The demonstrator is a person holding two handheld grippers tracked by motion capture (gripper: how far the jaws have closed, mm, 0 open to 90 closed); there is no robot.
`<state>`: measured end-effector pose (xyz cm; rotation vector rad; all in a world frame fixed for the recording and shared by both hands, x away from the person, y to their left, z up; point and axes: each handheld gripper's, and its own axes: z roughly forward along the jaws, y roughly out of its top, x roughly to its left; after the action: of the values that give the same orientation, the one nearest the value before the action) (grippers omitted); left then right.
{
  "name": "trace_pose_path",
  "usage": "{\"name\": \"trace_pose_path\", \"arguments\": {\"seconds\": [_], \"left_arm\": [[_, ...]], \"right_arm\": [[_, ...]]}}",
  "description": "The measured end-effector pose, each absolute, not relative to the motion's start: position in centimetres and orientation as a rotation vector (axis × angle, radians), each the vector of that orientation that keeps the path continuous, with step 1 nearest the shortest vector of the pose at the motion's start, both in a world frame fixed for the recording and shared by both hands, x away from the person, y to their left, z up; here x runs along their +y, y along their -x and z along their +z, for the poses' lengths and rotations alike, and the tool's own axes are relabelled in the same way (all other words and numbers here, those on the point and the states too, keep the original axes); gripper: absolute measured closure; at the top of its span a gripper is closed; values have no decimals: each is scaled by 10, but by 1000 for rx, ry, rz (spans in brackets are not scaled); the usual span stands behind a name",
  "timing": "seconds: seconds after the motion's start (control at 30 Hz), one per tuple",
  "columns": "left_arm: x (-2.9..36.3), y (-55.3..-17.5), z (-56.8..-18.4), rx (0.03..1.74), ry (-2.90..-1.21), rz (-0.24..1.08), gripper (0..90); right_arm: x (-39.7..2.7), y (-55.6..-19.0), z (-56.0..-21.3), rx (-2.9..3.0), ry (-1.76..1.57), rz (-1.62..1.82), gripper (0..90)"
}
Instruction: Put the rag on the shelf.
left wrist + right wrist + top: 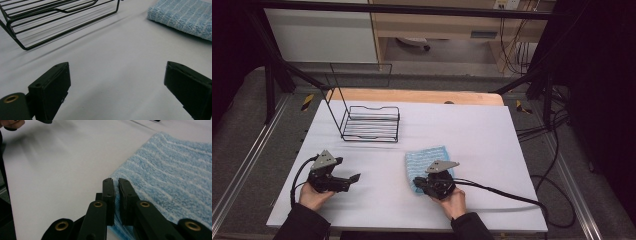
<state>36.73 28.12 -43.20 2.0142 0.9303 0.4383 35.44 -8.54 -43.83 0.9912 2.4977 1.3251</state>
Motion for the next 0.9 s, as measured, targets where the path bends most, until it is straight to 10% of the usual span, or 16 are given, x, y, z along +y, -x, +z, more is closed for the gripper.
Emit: {"name": "trace_pose_path", "arguments": {"seconds": [0.9], "left_arm": [[281, -368, -432, 932, -2020, 440, 68]], "right_arm": [[-34, -342, -446, 2493, -990, 1422, 844]]}}
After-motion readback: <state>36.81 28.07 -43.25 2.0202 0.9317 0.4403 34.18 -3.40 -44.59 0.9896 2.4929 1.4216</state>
